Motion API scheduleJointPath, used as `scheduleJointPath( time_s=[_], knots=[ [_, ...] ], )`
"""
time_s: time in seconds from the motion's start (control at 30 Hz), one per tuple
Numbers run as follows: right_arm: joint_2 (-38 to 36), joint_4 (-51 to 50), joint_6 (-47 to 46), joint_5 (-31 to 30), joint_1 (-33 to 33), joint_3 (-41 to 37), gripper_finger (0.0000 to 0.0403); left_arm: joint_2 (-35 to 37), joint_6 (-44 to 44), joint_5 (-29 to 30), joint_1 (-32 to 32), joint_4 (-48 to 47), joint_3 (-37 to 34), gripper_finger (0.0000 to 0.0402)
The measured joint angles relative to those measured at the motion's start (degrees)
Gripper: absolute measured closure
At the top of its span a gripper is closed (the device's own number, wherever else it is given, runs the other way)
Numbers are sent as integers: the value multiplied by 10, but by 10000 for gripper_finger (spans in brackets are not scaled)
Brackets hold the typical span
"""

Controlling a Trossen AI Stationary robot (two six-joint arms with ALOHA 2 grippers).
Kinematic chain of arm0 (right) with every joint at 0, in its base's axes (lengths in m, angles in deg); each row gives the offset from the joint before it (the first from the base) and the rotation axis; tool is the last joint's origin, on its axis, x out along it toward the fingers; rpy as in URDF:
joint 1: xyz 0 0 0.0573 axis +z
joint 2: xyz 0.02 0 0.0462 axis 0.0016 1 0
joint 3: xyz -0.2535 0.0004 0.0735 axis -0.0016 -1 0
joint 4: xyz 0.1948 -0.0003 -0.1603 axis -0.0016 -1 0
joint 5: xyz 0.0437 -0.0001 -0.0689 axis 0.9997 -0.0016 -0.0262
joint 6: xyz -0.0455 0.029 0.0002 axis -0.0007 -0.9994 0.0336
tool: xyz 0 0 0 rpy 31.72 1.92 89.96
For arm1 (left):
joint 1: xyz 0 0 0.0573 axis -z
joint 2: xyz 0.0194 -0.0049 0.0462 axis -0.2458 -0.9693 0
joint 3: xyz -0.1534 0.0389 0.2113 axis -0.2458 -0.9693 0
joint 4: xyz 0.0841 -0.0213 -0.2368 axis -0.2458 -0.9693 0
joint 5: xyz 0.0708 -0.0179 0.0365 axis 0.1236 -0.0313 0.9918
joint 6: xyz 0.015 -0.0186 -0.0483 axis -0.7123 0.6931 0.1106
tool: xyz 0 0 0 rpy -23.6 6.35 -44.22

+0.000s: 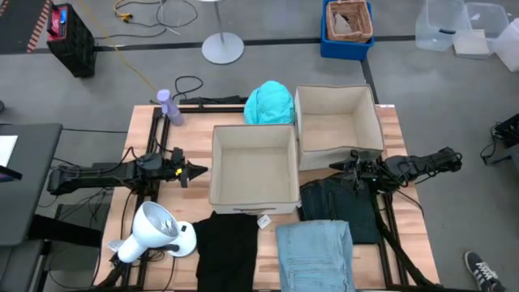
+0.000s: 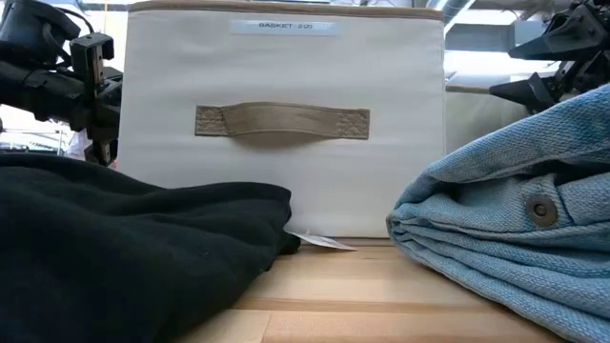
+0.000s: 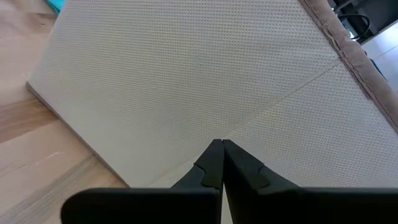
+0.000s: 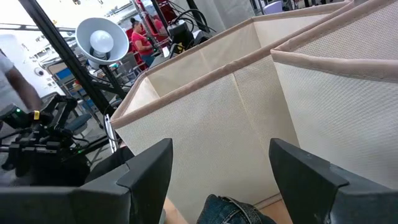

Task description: Sort clothes

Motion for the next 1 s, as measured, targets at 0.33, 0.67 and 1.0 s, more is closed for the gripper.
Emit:
scheduleJointPath(
  time_s=[0.33, 0.67, 1.0],
  knots=[
    [0, 0, 0, 0, 0, 0, 117, 0, -33, 11, 0, 4, 0, 401],
    [0, 0, 0, 0, 0, 0, 117, -2, -109, 22, 0, 192, -3, 401],
    [0, 8, 55, -22, -7, 0, 117, -3, -76, 6, 0, 372, -1, 401]
  ],
)
